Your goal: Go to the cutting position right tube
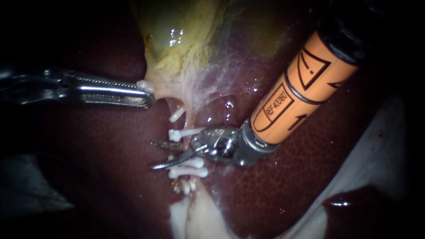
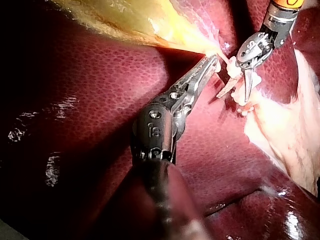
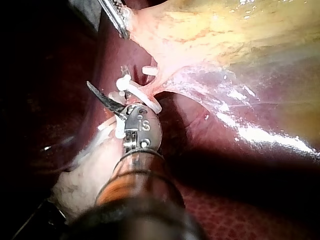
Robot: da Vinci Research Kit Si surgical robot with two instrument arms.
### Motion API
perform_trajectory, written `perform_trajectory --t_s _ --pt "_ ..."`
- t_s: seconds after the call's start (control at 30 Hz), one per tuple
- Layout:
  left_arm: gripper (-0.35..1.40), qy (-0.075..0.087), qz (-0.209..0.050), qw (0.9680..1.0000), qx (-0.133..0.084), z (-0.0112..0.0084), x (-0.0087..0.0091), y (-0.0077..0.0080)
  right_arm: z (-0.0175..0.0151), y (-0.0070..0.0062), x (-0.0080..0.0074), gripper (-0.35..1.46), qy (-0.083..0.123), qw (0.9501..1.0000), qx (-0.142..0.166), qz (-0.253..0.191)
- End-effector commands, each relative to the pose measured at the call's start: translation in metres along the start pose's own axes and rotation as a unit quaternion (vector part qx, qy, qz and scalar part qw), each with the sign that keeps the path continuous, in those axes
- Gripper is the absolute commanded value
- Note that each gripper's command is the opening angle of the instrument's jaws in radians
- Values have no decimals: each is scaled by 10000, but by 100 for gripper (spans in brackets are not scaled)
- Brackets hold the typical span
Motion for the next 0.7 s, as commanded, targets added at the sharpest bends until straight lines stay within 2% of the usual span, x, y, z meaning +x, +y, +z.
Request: perform_trajectory --t_s 0.03,0.3,0.7 --pt "-35 -1 0 10000 3 0 0 0 -1 -4 2 143 4 10000 20 -6" --pt "-35 -2 1 10000 -1 -1 -1 0 -2 -21 13 143 58 9999 90 11" --pt "-35 -2 3 10000 -3 -1 -1 -2 -4 -18 13 143 112 9999 9 11"
